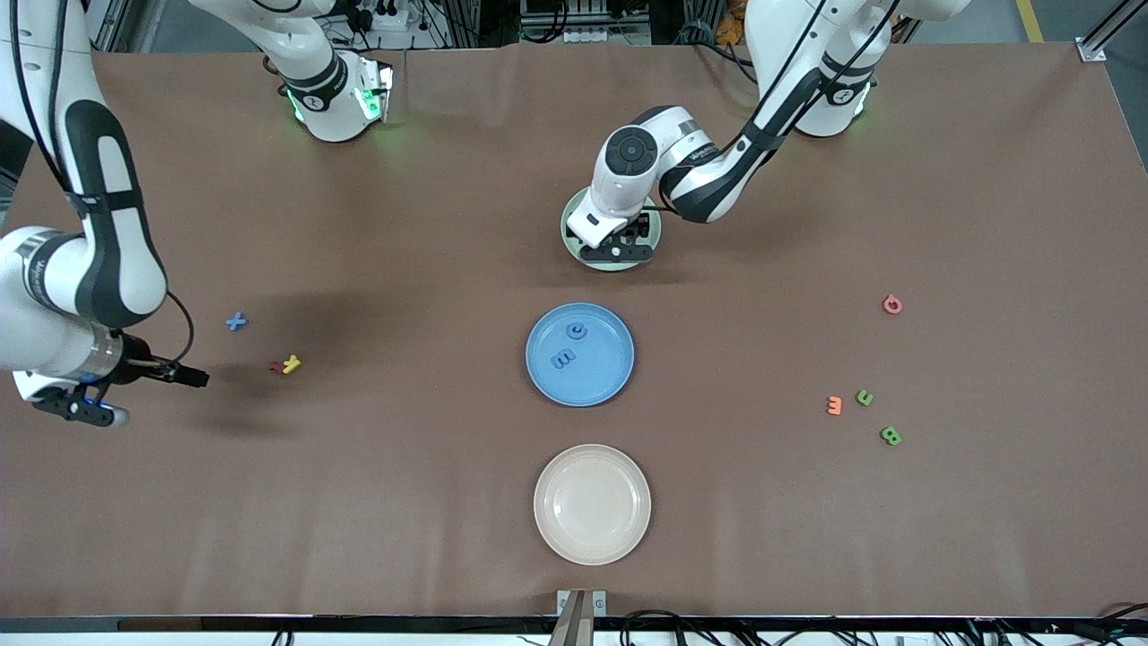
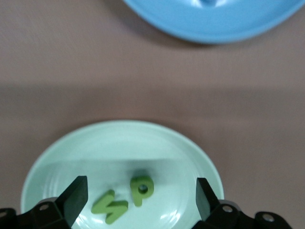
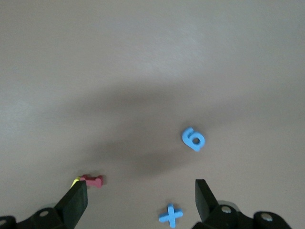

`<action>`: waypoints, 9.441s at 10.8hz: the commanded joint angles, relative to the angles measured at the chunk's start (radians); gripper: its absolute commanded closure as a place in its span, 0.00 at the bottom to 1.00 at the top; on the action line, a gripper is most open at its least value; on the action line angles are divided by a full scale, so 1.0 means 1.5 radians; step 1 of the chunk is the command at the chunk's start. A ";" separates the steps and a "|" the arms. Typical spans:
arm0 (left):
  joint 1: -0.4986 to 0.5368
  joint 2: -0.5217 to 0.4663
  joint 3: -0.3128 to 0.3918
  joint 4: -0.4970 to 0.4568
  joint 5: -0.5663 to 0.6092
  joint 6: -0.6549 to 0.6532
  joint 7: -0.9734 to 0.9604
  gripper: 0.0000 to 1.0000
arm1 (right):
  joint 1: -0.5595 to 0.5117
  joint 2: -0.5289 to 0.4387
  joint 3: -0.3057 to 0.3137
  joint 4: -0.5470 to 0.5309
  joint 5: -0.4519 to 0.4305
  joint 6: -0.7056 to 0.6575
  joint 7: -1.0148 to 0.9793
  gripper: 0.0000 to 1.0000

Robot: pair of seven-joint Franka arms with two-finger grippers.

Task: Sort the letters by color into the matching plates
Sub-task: 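Release the P on the green plate while the right gripper returns to blue X, then lower the right gripper onto the blue X while the left gripper lowers to green n, then grasp the X and carry it to the blue plate while the left gripper grasps n, then release the X on the blue plate while the left gripper lifts the green n, then carry the n to the green plate while the right gripper reaches blue 6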

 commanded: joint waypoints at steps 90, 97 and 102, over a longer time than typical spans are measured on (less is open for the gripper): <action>0.211 -0.129 0.011 -0.007 -0.106 -0.093 0.365 1.00 | -0.139 0.138 0.251 0.184 -0.109 -0.011 -0.636 0.00; 0.197 -0.119 -0.043 -0.009 -0.090 -0.092 0.256 1.00 | -0.180 0.088 0.161 0.066 -0.112 0.016 -0.638 0.00; 0.150 -0.097 -0.052 -0.004 -0.036 -0.090 0.154 1.00 | -0.200 0.092 0.155 -0.025 -0.113 0.169 -0.654 0.00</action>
